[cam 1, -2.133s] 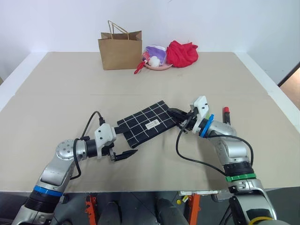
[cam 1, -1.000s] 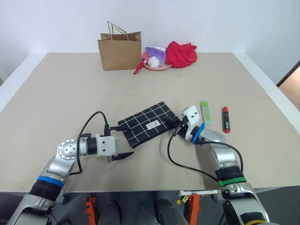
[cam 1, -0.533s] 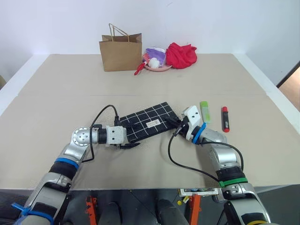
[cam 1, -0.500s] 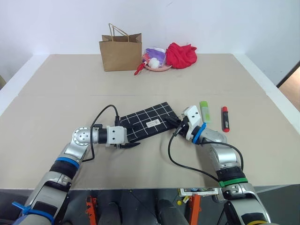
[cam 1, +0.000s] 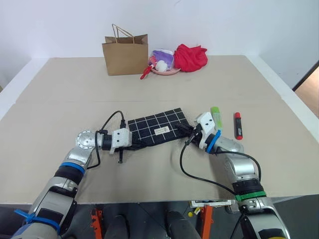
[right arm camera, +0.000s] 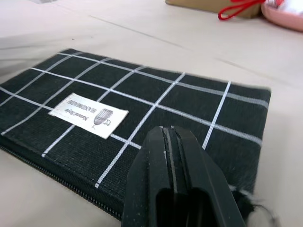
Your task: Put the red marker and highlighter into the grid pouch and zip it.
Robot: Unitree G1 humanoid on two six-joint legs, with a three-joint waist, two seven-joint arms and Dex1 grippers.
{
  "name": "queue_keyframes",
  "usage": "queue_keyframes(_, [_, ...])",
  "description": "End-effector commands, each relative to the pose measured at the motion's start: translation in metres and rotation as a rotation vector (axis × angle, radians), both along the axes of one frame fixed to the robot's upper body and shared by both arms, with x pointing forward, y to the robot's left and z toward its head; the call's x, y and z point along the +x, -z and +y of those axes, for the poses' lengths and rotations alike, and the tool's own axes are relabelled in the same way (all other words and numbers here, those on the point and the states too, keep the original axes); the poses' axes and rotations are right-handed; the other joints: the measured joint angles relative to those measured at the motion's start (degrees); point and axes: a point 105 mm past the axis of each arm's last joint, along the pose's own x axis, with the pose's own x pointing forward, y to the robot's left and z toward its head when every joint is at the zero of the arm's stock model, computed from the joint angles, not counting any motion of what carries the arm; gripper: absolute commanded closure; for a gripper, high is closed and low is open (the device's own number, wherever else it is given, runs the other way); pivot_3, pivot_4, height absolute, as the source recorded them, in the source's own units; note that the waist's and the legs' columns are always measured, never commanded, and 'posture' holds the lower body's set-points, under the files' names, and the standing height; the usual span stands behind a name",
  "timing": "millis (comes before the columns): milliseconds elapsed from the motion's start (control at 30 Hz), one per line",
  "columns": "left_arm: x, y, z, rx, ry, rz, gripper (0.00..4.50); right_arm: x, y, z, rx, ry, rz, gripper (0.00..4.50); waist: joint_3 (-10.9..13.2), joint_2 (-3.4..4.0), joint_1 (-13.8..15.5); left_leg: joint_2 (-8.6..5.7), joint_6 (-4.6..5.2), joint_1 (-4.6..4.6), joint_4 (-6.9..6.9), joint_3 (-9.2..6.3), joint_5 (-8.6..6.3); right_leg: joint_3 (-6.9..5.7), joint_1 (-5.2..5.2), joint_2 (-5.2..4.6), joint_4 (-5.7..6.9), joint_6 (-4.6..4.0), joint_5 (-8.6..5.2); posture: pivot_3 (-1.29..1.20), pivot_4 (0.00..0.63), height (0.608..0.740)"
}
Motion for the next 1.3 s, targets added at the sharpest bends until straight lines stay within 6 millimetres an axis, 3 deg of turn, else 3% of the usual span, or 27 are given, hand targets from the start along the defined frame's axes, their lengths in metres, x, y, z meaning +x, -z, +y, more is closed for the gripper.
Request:
queue_keyframes(33, [-0.002, -0.028, 0.004, -0.111, 0.003, 0.094, 4.5, -0.02, -0.053, 0.001, 0.113, -0.086, -0.125, 3.85, 0.0, 0.01, 0.0, 0.0, 0.0, -0.06, -0.01, -0.02, 0.0, -0.02, -0.04, 0.01, 0.0, 0.0, -0.02, 0.0, 0.15, 0.74])
queue_keyframes(133, [-0.006, -0.04, 0.005, -0.145, 0.013, 0.134, 4.5, -0.034, -0.068, -0.006, 0.104, -0.098, -0.186, 2.76, 0.0, 0.01, 0.1, -0.01, -0.03, -0.22, -0.01, -0.17, -0.02, -0.14, -0.06, 0.0, -0.01, 0.03, -0.11, 0.0, 0.15, 0.74])
queue_keyframes(233, [-0.011, -0.047, 0.006, -0.162, 0.025, 0.151, 4.5, -0.049, -0.072, -0.018, 0.083, -0.105, -0.204, 1.27, 0.0, 0.01, 0.2, -0.01, -0.04, -0.22, -0.01, -0.45, -0.04, -0.42, 0.01, -0.01, -0.02, -0.13, -0.23, 0.0, 0.15, 0.74])
queue_keyframes(300, [-0.018, -0.052, 0.006, -0.174, 0.038, 0.152, 4.5, -0.061, -0.046, -0.041, 0.046, -0.033, -0.126, 0.79, 0.0, -0.01, 0.4, -0.01, -0.04, -0.21, -0.01, -0.54, -0.04, -0.52, 0.01, -0.01, 0.0, -0.16, -0.24, 0.0, 0.15, 0.74])
queue_keyframes(367, [-0.022, -0.052, 0.005, -0.177, 0.038, 0.151, 4.5, -0.068, -0.035, -0.05, 0.05, -0.004, -0.086, 0.04, 0.0, 0.0, 0.7, -0.01, -0.03, -0.23, -0.02, -0.7, -0.05, -0.71, 0.12, -0.02, 0.0, -0.27, -0.36, 0.0, 0.15, 0.74])
queue_keyframes(667, [-0.031, -0.052, 0.003, -0.182, 0.03, 0.155, 4.5, -0.073, -0.021, -0.051, 0.079, 0.021, -0.06, 0.04, 0.0, 0.04, 0.5, 0.0, -0.06, -0.12, 0.1, -0.75, -0.01, -0.81, 0.15, -0.02, 0.11, -0.58, -0.39, 0.0, 0.15, 0.74])
queue_keyframes(800, [-0.033, -0.052, 0.002, -0.182, 0.031, 0.153, 4.5, -0.072, -0.034, -0.033, 0.107, -0.044, -0.119, 0.04, 0.0, 0.04, 0.4, 0.0, -0.06, -0.17, 0.21, -0.74, -0.01, -0.8, 0.16, -0.03, 0.11, -0.57, -0.37, 0.0, 0.15, 0.74])
queue_keyframes(1000, [-0.035, -0.054, -0.001, -0.19, 0.036, 0.15, 4.5, -0.071, -0.03, -0.026, 0.091, -0.069, -0.14, 0.04, 0.0, 0.04, 0.6, 0.0, -0.07, -0.23, 0.19, -0.78, -0.02, -0.84, 0.15, -0.03, 0.11, -0.4, -0.35, 0.0, 0.15, 0.74])
queue_keyframes(1133, [-0.035, -0.054, -0.001, -0.196, 0.03, 0.151, 4.5, -0.071, -0.028, -0.026, 0.073, -0.071, -0.147, 1.77, 0.0, 0.04, 1.0, 0.0, -0.08, -0.23, 0.15, -0.8, -0.03, -0.87, 0.14, -0.03, 0.11, -0.37, -0.37, 0.0, 0.15, 0.74])
queue_keyframes(1300, [-0.035, -0.056, -0.001, -0.205, 0.027, 0.152, 4.5, -0.073, -0.023, -0.029, 0.042, -0.072, -0.158, 4.41, 0.0, 0.04, 1.0, 0.0, -0.08, -0.22, 0.16, -0.82, -0.03, -0.89, 0.15, -0.03, 0.11, -0.39, -0.37, 0.0, 0.15, 0.74])
